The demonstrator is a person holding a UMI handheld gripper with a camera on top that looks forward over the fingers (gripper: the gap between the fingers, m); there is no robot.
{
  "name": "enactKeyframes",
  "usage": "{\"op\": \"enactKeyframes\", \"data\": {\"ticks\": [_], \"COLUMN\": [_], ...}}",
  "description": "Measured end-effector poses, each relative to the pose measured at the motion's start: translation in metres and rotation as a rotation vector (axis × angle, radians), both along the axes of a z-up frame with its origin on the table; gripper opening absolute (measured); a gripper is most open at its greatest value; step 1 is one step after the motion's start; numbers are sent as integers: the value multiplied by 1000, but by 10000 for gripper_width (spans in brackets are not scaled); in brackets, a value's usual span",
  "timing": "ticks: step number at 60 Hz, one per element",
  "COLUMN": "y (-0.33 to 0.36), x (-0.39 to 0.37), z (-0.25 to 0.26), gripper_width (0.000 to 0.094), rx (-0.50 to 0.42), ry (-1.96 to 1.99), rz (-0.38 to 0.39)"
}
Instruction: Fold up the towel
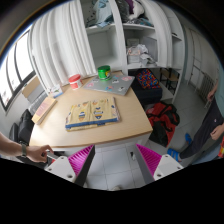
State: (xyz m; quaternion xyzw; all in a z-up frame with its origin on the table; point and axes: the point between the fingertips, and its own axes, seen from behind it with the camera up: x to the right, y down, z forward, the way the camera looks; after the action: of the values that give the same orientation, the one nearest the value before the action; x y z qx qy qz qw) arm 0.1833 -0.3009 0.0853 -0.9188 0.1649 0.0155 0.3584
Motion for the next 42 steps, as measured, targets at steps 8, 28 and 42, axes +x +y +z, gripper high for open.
{"op": "enactKeyframes", "data": {"ticks": [8, 28, 42], "y": [26, 182, 257], "x": [-27, -123, -152], "z": [-1, -11, -62], "gripper_width": [828, 803, 597], "rx": [11, 112, 74], "ry": [2, -44, -126], "rz": [40, 145, 174]}}
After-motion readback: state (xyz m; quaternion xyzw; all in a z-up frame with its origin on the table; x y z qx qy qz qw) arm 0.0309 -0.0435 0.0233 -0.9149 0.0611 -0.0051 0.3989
